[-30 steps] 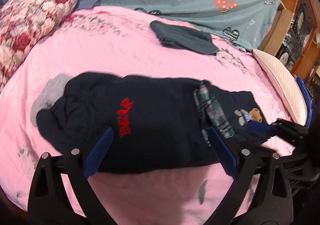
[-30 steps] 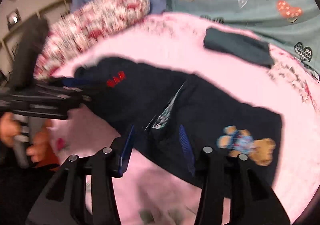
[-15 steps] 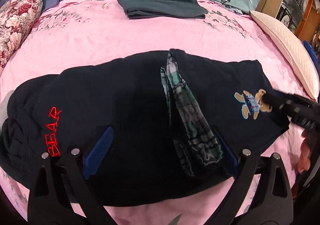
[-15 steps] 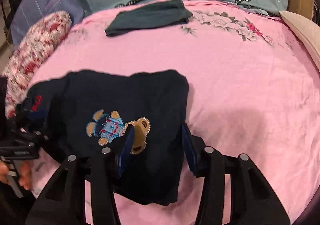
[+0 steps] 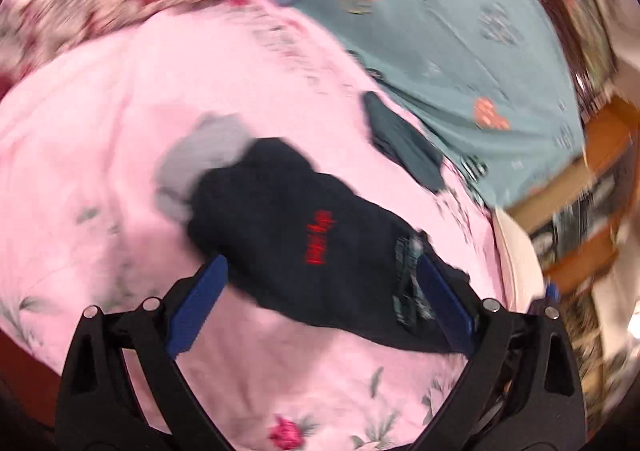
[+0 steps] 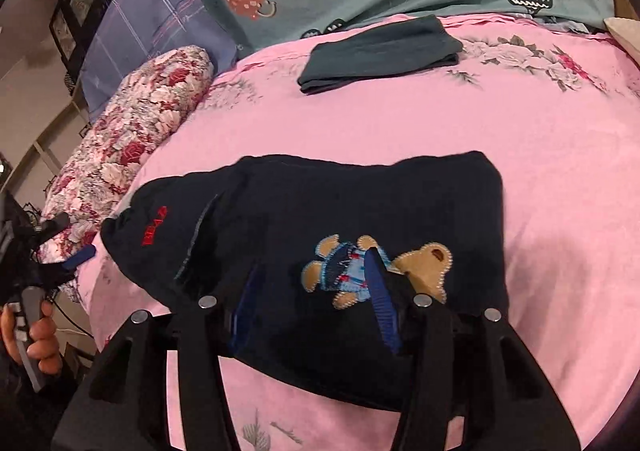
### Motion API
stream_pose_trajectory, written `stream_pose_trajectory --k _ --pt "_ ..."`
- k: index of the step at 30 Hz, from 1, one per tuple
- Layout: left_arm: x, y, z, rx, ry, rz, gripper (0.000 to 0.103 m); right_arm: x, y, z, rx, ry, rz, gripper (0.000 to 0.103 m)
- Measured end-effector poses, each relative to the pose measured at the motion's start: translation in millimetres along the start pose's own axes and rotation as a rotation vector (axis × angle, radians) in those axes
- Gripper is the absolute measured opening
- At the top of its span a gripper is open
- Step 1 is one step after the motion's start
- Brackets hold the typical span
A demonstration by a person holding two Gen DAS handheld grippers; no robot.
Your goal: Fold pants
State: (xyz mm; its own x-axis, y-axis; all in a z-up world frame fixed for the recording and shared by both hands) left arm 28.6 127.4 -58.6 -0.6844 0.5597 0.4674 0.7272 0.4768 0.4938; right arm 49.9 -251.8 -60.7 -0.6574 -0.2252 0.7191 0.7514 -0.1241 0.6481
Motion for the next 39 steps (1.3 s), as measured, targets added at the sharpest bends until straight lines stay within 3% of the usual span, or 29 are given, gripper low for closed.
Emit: stream_pose_trajectory --k 3,4,9,14,15,17,18,25,29,33,36,39 --pt "-7.1 3.3 37.3 0.201 -0.028 0.016 0.096 -1.8 -0.9 -0.8 0.002 0.001 0.001 0.052" --pt "-11.7 3.2 41.9 0.226 -0.033 0.026 0.096 0.2 -1.2 -3.5 -0.001 0.004 0.000 0.052" --pt "-27.7 12.6 39.5 0.257 -0.077 -0.001 0.096 4.4 -4.4 -9.4 0.000 0.011 -0.004 0.052" --pt "-41.8 23.8 40.1 0.239 -0.009 -0.017 0.092 5.7 -6.1 -9.5 0.004 0.015 -0.009 0.052" --pt "-45.5 26.4 40.7 0.225 0.020 -0.013 0.088 6.1 -6.3 -9.1 0.005 0.015 -0.012 0.052" --pt "-50.1 27.9 44.0 0.185 0.095 0.012 0.042 6.4 -7.0 -8.8 0.006 0.014 -0.015 0.052" --pt "-52.8 28.1 45.9 0.176 0.122 0.027 0.034 6.4 -7.3 -8.7 0.006 0.013 -0.015 0.052" --pt "-45.8 28.4 34.5 0.104 0.107 0.014 0.022 9.3 -7.6 -8.1 0.007 0.013 -0.027 0.052" --pt "-39.1 27.6 -11.3 -0.074 0.078 -0.026 0.021 23.4 -4.9 -11.2 -0.001 0.043 -0.085 0.052" --pt "-54.1 17.5 -95.8 -0.327 -0.001 0.011 0.021 57.8 3.5 -34.4 -0.069 0.059 -0.183 0.052" --pt "-78.5 -19.9 -171.6 -0.534 -0.113 0.098 0.020 89.8 8.8 -65.6 -0.151 0.049 -0.259 0.052" --pt "-124.0 -79.9 -215.0 -0.692 -0.144 0.237 0.020 112.8 7.7 -99.2 -0.222 -0.007 -0.295 0.052"
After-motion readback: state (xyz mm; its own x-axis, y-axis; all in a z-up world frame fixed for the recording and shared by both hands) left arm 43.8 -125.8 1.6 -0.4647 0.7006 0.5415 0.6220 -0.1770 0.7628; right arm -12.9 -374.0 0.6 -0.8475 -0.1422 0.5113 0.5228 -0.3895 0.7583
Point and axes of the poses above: each gripper's, at about its wrist camera, not at the fingertips, and x roughly against the way its jaws point, z to its left, y to its top, the point moved 2 cm from there along -x, roughly the way its jaws point, and after that the axes turned 11 degrees about -y, right-handed, at the moved point
